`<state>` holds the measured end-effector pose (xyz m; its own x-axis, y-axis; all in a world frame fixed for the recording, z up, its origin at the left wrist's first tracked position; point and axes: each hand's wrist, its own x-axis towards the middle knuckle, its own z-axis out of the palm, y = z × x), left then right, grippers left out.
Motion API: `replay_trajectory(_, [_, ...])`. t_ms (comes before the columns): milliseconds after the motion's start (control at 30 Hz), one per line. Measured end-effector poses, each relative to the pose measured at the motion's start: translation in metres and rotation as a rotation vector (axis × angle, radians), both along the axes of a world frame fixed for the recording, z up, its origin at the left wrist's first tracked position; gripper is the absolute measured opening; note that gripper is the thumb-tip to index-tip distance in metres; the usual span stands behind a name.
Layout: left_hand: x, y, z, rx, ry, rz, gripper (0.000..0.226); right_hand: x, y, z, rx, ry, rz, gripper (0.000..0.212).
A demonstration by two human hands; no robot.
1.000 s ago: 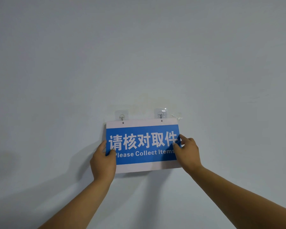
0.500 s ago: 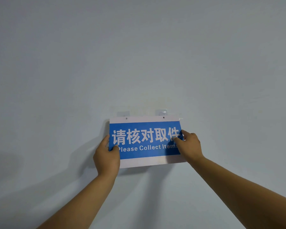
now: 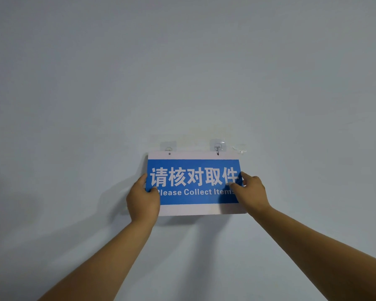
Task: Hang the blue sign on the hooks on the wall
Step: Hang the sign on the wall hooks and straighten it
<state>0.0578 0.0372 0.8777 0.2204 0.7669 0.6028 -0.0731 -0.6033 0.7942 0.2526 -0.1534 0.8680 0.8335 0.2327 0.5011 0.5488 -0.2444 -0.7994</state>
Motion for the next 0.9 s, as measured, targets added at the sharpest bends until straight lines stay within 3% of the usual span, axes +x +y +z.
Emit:
replay_trajectory(267, [0.004, 0.013, 0.010, 0.071, 0.120, 0.059, 0.040, -0.002, 0.003, -0.003, -0.037, -0.018, -0.002, 0.040])
replay_trajectory(533, [0.008, 0.017, 0.022, 0.050, 0.112, 0.096, 0.039, -0.002, 0.005, -0.006, -0.039, -0.020, -0.001, 0.051])
replay_trajectory(900, [0.013, 0.016, 0.000, 0.102, 0.099, 0.130, 0.030, 0.001, -0.001, -0.004, 0.010, -0.039, 0.016, 0.044])
